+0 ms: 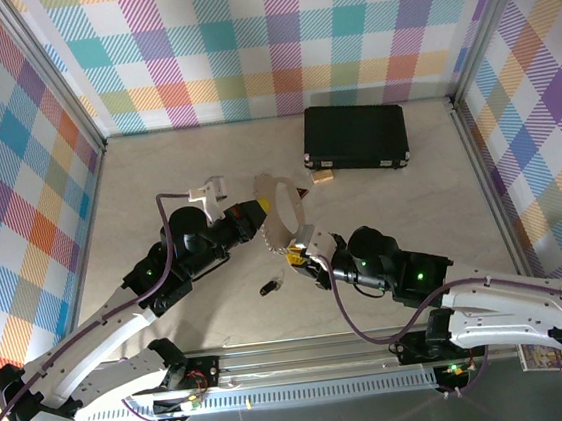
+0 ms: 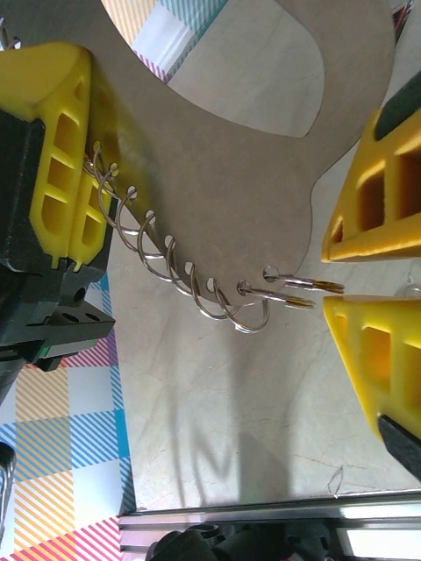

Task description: Put the keys on the keyring

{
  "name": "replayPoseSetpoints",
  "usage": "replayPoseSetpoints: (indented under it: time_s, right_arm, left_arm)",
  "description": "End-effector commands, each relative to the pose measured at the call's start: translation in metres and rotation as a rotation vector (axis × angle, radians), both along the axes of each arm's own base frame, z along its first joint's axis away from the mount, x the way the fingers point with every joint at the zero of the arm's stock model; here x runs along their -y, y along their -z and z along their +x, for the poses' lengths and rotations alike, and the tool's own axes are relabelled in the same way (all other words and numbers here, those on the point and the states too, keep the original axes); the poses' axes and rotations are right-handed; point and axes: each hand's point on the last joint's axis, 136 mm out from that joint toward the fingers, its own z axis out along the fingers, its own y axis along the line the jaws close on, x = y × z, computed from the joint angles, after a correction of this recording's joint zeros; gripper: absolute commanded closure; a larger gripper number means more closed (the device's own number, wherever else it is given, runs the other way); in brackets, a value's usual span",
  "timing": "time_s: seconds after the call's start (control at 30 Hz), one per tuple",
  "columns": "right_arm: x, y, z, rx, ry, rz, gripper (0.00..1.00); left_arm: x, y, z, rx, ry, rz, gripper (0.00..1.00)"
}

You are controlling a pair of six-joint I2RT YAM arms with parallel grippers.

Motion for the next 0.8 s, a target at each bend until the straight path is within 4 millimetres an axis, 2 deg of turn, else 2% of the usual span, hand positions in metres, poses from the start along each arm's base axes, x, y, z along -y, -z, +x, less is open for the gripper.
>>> replayPoseSetpoints:
  time_s: [0.0, 0.47, 0.77]
  right_arm:
    - [-0.005, -0.003, -0.001, 0.012, -0.016, 0.009, 0.82]
    - [-0.011, -0.010, 0.002, 0.024, -0.014, 0.033, 0.84]
    - [-0.001, -0.010, 0.008, 0.038, 0.041, 0.019, 0.94]
  left_arm:
    - [0.003, -0.017, -0.006, 0.043, 0.024, -0.053, 1.00]
    - [0.006, -0.010, -0.009, 0.034, 0.023, -0.074, 1.00]
    - [0.003, -0.008, -0.011, 0.033, 0.020, -0.062, 1.00]
